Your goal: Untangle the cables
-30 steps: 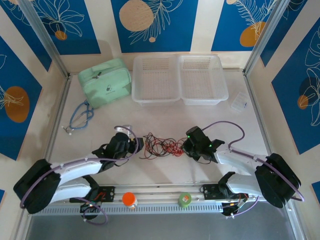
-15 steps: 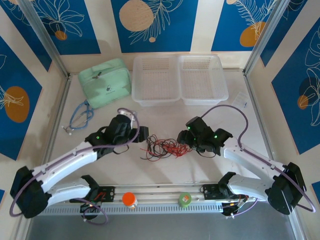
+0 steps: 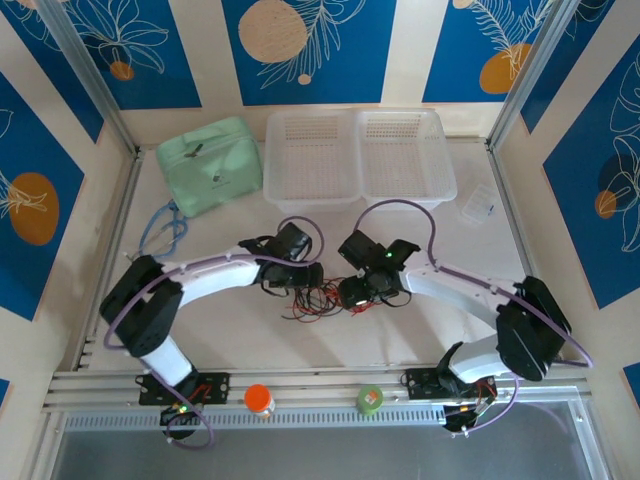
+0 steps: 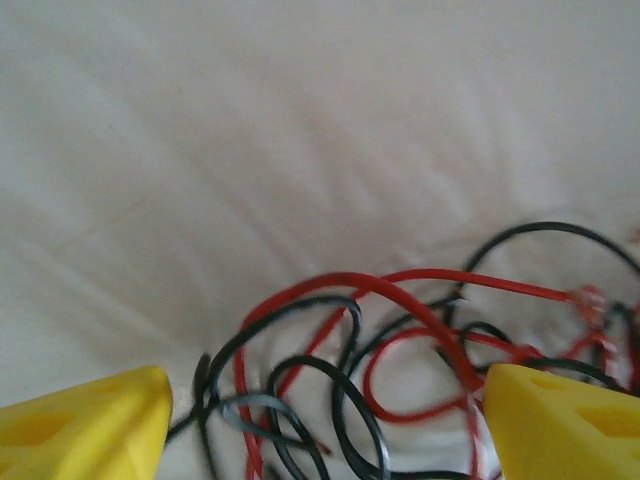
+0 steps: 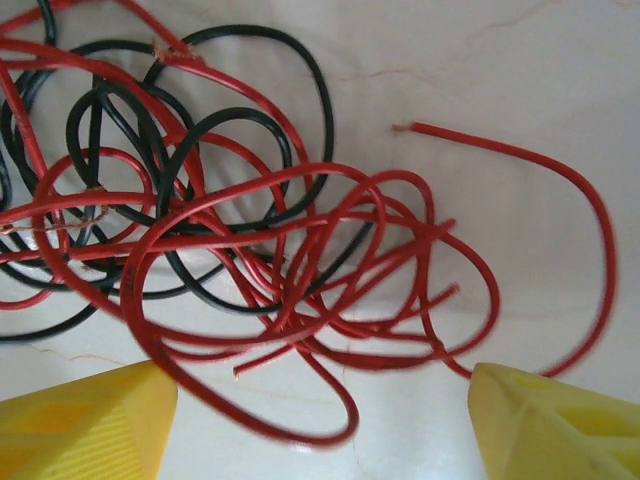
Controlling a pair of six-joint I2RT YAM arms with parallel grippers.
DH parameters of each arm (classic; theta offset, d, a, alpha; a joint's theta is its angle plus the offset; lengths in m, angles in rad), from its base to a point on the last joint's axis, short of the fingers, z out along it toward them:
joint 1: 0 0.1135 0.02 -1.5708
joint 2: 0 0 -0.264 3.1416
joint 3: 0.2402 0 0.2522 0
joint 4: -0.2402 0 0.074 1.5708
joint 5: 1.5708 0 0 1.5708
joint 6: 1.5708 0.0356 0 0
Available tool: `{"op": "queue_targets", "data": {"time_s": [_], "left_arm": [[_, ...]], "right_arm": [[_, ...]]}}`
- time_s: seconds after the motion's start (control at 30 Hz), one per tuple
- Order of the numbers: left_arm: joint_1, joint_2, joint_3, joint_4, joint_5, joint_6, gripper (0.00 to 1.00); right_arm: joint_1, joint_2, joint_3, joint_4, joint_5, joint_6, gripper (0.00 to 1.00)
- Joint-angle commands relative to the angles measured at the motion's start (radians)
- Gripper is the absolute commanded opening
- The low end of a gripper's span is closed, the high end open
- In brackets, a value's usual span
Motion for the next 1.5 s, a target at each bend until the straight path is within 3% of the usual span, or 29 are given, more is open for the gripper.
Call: {"op": "queue_targets", "data": {"time_s": [0.0, 0.13, 0.23, 0.33, 0.5, 0.73, 0.87, 1.0, 1.13, 1.27, 1.47], "left_arm": [[-0.009, 0.056, -0.014, 0.054, 0.046, -0.047, 0.77], [-0.009, 0.065, -0.072, 0.083, 0.032, -0.064, 0.67], [-0.008, 0.048, -0.115, 0.076, 0.014, -0.067, 0.44], [-0.006, 0.016, -0.165, 0.075, -0.013, -0.077, 0.23], [0.006, -0.042, -0.214, 0.042, -0.089, -0.078, 0.04], [0.019, -0.158, -0.239, 0.077, -0.196, -0.048, 0.00], [0.020, -0.224, -0.265, 0.152, -0.241, -0.013, 0.02], [0.021, -0.280, -0.297, 0.211, -0.292, 0.018, 0.06], [0.026, -0.329, -0.311, 0.168, -0.401, 0.047, 0.06], [0.047, -0.379, -0.311, 0.105, -0.466, 0.071, 0.08], [0.054, -0.462, -0.317, 0.099, -0.487, 0.146, 0.36]], "right_arm": [[-0.016, 0.075, -0.016, 0.095, -0.064, -0.093, 0.74], [-0.040, 0.154, -0.037, 0.174, -0.079, -0.040, 0.61], [-0.056, 0.160, -0.055, 0.191, -0.040, 0.030, 0.40], [-0.076, 0.107, -0.090, 0.203, -0.006, 0.105, 0.22], [-0.133, -0.082, -0.203, 0.263, -0.026, 0.236, 0.00], [-0.347, -0.458, -0.476, 0.528, -0.340, 0.434, 0.00], [-0.442, -0.565, -0.551, 0.552, -0.441, 0.495, 0.00], [-0.451, -0.554, -0.561, 0.475, -0.410, 0.503, 0.01], [-0.447, -0.527, -0.563, 0.366, -0.320, 0.528, 0.07], [-0.432, -0.525, -0.522, 0.233, -0.224, 0.491, 0.29], [-0.397, -0.542, -0.423, 0.057, -0.150, 0.407, 0.49]]}}
